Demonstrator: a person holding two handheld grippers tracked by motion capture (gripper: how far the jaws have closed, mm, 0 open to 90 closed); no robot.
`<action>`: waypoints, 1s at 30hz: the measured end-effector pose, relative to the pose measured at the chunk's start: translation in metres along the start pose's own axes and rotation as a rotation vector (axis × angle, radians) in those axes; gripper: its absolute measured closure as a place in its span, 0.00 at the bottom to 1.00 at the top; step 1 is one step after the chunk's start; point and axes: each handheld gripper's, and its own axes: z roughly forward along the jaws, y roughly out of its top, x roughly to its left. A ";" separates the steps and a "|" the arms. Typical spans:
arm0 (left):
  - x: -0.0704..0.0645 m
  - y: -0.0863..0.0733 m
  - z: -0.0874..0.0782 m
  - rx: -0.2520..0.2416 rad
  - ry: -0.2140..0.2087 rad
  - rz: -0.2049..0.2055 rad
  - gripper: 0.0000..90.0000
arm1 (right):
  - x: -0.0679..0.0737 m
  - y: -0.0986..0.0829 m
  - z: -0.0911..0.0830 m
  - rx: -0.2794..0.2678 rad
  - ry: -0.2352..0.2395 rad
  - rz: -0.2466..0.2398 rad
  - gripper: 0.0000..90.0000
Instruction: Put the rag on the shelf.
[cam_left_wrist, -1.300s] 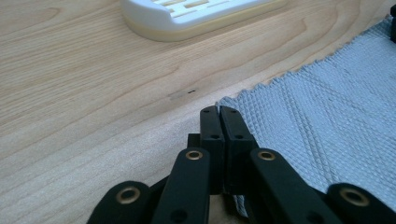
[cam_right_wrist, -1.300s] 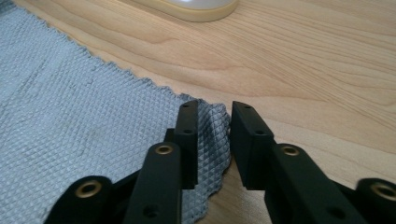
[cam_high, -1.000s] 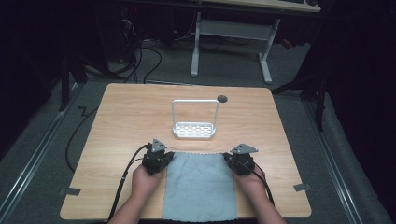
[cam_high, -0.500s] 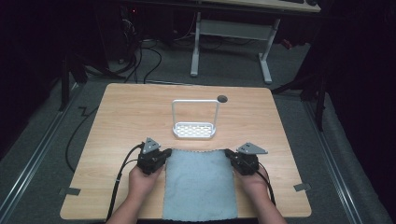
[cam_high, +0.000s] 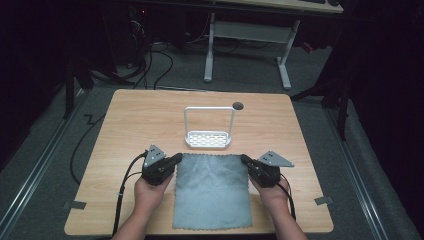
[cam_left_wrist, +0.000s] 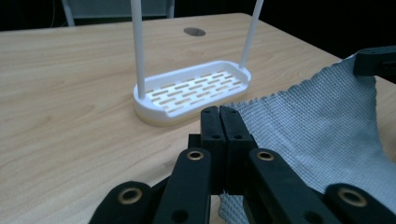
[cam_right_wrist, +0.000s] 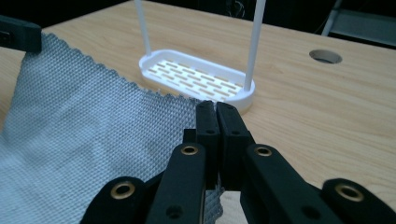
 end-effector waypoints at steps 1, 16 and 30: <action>0.000 0.000 0.000 0.000 0.000 0.000 1.00 | 0.000 0.000 0.000 0.000 0.000 0.000 0.99; -0.007 0.041 -0.024 -0.151 0.012 0.038 1.00 | 0.005 0.040 -0.019 -0.153 -0.018 -0.041 0.99; -0.007 0.084 -0.040 -0.260 0.034 0.081 1.00 | 0.006 0.086 -0.032 -0.272 -0.031 -0.066 0.99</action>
